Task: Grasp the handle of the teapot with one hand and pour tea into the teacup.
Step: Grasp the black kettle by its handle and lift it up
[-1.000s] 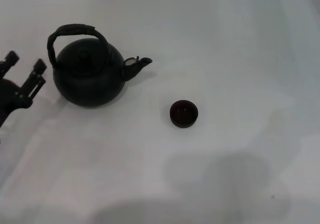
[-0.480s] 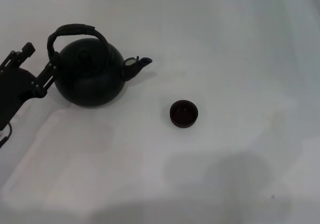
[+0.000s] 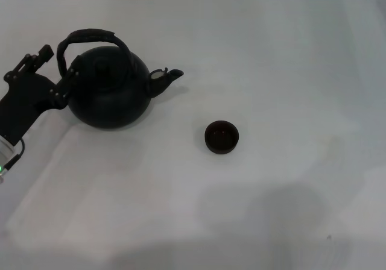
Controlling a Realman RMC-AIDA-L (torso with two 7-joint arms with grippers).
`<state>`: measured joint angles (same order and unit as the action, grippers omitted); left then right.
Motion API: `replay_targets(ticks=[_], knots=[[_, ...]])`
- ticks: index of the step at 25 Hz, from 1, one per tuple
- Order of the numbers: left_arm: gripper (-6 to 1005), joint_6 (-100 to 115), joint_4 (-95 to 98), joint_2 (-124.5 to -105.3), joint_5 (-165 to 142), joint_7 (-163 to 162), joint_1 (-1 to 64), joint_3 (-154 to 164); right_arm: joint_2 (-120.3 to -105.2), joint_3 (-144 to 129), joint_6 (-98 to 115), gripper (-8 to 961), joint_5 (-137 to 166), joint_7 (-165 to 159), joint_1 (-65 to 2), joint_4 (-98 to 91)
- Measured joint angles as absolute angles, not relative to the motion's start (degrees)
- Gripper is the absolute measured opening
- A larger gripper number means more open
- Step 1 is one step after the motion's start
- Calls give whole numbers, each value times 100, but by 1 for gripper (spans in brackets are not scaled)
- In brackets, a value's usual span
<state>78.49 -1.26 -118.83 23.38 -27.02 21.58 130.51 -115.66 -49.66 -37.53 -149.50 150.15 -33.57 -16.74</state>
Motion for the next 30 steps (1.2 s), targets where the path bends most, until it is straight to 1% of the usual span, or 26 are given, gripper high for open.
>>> replay_targets(ticks=[7,12,15,20,30], knots=[[676,7828,-112,-11883,2357,-2688,2155,13051,-11568,-4963,-3753,861,-14950,15006,-3357,-1652],[455,7790,-114,-11885,2512,-2683,2159,13043,-11566,-4957,-3753,861,-14950,14983,-3357,-1652],[216,7784,-115,-11891,2573,-2681,2157,13042,-11566,-4957,-3753,861,-14950,14980,-3357,-1652],[116,7783,-110,-11890,2610,-2680,2192,13044,-11568,-4956,-3753,861,-14950,14978,-3358,-1644],[117,7878,276,-11849,2724,-2069,2314,13044,-11575,-4957,-3753,861,-14950,14976,-3358,-1634]])
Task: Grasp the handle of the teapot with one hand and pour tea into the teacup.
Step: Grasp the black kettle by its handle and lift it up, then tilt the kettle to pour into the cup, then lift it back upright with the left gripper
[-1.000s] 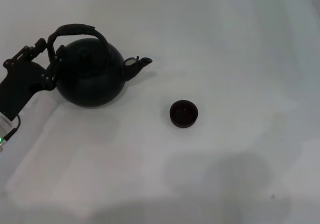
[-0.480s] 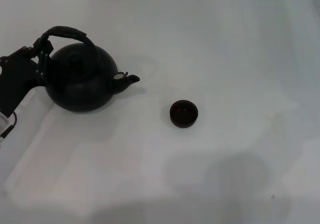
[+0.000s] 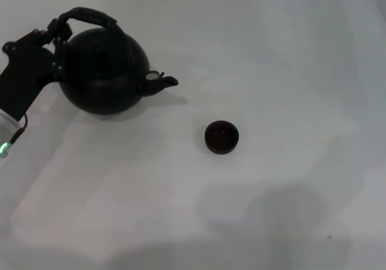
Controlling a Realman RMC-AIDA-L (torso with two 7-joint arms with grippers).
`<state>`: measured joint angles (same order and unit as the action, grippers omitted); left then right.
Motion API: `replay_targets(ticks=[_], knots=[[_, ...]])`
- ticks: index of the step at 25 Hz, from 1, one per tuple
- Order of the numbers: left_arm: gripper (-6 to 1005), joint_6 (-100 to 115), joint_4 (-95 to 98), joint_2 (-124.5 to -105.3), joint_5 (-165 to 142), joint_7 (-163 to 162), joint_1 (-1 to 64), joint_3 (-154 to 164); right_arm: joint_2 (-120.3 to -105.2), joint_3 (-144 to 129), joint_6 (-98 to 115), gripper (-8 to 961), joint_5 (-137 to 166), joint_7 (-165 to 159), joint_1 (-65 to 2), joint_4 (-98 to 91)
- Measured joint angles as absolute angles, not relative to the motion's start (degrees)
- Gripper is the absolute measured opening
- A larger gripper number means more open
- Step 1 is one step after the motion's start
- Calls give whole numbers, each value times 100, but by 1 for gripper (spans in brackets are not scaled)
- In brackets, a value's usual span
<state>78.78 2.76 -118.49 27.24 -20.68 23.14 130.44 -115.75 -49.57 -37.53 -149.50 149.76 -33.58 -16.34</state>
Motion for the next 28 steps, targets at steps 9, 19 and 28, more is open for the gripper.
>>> replay_targets(ticks=[9,19,28], knots=[[116,7917,339,-11854,2324,-1392,2644,13093,-11575,-4957,-3753,861,-14950,14976,-3359,-1591],[115,7920,365,-11859,1834,-647,2832,13096,-11578,-4957,-3771,861,-14950,14974,-3356,-1499],[113,7917,484,-11859,1691,-53,2865,13096,-11585,-4957,-3783,861,-14950,14962,-3358,-1477]])
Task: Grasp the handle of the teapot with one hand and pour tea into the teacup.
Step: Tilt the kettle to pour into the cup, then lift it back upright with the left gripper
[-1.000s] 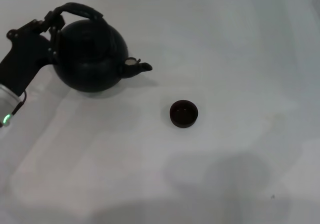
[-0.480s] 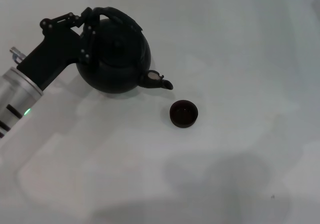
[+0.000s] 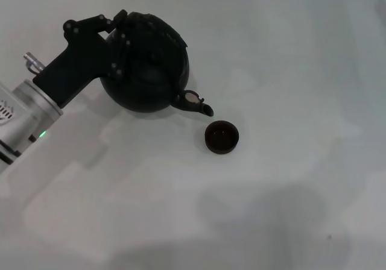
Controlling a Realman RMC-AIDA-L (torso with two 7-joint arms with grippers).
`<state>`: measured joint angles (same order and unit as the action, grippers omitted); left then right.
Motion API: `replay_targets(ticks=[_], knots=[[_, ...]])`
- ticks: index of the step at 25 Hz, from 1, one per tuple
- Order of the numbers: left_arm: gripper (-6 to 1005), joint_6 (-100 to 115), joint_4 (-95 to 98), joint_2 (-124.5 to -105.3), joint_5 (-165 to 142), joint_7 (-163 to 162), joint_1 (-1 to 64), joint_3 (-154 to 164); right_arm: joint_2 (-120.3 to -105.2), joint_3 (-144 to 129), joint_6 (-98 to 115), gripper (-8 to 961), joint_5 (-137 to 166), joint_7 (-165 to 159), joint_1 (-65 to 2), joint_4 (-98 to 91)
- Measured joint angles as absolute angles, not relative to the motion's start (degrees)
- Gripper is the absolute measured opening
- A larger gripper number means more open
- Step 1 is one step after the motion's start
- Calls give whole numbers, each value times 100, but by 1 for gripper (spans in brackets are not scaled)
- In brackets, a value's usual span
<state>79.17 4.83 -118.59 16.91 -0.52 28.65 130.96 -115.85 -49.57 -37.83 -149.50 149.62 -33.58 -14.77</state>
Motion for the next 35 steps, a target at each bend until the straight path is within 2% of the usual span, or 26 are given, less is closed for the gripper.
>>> replay_targets(ticks=[35], knots=[[105,7527,614,-11883,1165,586,3154,13104,-11593,-4825,-3991,862,-14959,14871,-3357,-1274]])
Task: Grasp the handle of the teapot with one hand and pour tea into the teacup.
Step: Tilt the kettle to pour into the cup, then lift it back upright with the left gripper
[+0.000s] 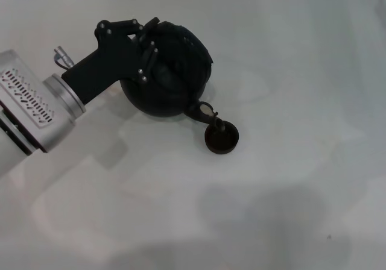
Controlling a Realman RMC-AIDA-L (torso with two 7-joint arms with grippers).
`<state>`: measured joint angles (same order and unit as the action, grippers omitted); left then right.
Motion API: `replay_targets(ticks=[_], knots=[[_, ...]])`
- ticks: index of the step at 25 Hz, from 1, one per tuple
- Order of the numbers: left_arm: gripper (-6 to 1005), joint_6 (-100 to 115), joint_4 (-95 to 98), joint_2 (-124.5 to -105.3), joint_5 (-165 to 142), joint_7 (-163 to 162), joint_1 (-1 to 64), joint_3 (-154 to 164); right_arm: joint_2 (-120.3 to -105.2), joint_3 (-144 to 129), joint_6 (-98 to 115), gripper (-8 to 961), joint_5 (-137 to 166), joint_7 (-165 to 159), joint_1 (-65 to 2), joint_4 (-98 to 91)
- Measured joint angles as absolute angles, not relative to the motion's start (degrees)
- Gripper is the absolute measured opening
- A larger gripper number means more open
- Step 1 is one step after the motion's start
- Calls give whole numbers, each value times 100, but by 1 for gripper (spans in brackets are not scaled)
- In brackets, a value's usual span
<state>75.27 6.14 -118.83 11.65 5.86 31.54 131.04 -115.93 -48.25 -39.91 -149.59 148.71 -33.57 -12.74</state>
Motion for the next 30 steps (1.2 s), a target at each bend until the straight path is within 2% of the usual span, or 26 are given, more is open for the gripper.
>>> replay_targets(ticks=[30], knots=[[98,7505,878,-11891,1125,1612,3068,13087,-11588,-4825,-3990,862,-14959,14859,-3360,-1266]])
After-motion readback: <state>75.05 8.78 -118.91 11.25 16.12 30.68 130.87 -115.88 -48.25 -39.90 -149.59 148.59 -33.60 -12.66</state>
